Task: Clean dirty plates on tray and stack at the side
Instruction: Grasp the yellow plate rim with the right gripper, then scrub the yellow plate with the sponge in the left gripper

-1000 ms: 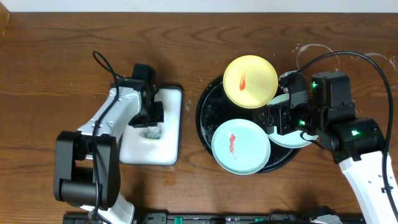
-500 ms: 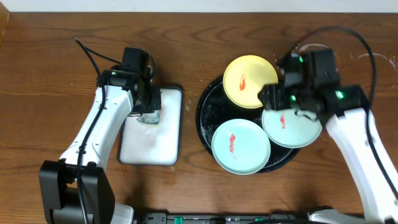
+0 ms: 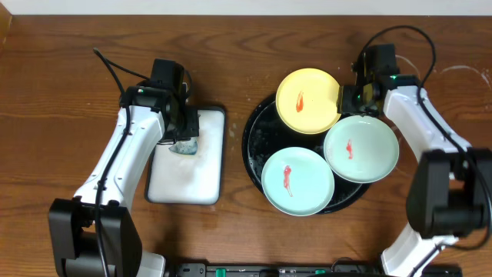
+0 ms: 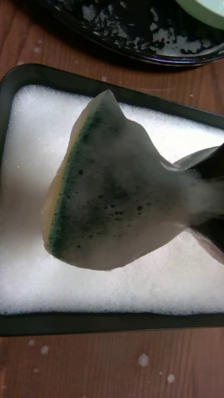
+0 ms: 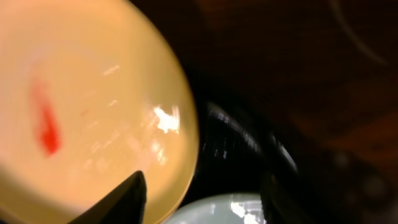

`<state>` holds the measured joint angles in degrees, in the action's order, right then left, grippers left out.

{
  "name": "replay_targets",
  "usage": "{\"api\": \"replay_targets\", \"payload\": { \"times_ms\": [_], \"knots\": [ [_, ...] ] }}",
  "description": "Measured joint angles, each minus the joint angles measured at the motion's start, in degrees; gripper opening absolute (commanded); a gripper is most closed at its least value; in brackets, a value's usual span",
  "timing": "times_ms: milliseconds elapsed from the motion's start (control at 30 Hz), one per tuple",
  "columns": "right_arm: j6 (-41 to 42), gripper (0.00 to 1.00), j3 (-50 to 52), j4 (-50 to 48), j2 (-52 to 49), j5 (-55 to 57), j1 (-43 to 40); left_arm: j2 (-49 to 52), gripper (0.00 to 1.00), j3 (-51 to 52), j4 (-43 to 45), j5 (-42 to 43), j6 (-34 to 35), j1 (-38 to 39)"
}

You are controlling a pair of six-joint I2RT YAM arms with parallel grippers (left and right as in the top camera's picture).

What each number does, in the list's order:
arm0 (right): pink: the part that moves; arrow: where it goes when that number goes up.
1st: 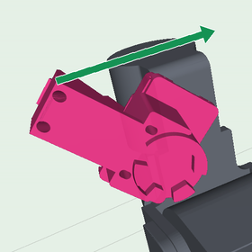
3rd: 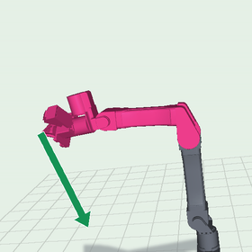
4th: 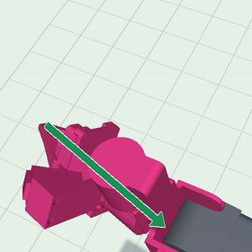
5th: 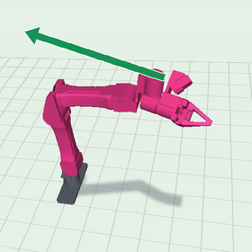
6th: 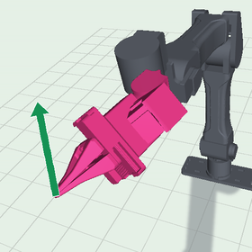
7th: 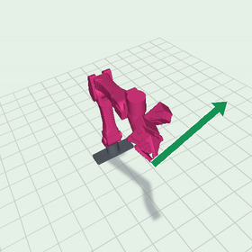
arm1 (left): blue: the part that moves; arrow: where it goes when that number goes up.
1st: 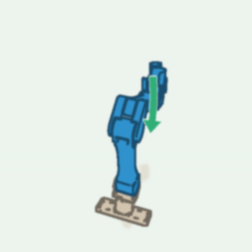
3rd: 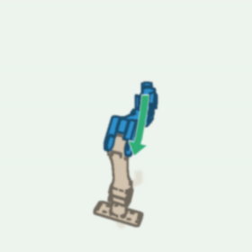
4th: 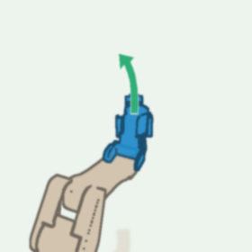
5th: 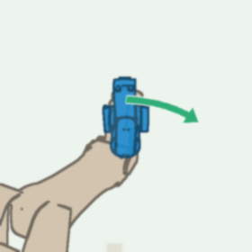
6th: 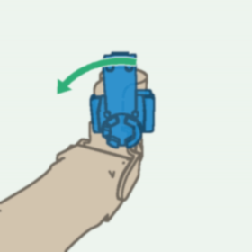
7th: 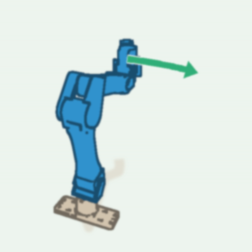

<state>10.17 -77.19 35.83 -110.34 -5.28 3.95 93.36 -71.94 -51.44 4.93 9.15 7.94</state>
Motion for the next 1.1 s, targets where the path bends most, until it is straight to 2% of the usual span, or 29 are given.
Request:
{"api": "replay_targets", "payload": {
  "times_ms": [67, 133, 267, 300, 500, 733, 867, 900, 933, 967, 1100],
  "knots": [
    [-0.2, 0.49, 0.0, -2.01, -2.45, -1.05, -0.46, 0.0, 0.08, 0.0, 0.07, 0.0, 0.0, 0.0],
    [-0.68, 0.38, 0.0, -3.61, -4.22, -2.51, -0.55, 0.0, 0.07, 0.0, 0.22, 0.0, 0.0, 0.0],
    [-1.18, 0.05, 0.0, -4.68, -5.68, -4.5, -0.5, 0.0, 0.07, 0.0, 0.37, 0.0, 0.0, 0.0],
    [-1.36, 0.01, 0.0, -4.74, -5.68, -4.81, -0.5, 0.0, 0.07, 0.0, 0.37, 0.02, 0.0, 0.0],
    [-0.44, 0.01, -0.66, -2.45, -5.68, -6.1, -0.5, 0.0, 0.07, 0.0, 0.63, 0.02, 0.0, 0.0],
    [3.98, 0.01, -0.83, 6.21, -5.68, -7.19, 0.55, 0.0, 0.07, 0.0, 0.72, 0.04, 0.0, 0.0],
    [5.57, 0.01, -0.81, 6.54, -5.68, -8.68, 1.77, 0.0, 0.08, 0.0, 1.44, 0.04, 0.0, 0.0],
    [5.81, 0.09, -0.81, 6.58, -5.68, -8.72, 2.1, 0.0, 0.07, 0.0, 1.68, 0.04, 0.0, 0.0],
    [6.27, 0.22, -0.81, 6.58, -5.68, -8.66, 2.34, 0.0, 0.07, 0.0, 1.81, 0.04, 0.0, 0.0],
    [6.6, 0.27, -0.81, 6.56, -5.68, -8.57, 2.54, 0.0, 0.08, 0.0, 1.81, 0.04, 0.0, 0.0],
    [6.23, 0.23, -0.81, 4.76, -5.68, -7.5, 3.02, 0.0, 0.07, 0.0, 2.1, 0.11, 0.0, -0.02]
  ]
}}
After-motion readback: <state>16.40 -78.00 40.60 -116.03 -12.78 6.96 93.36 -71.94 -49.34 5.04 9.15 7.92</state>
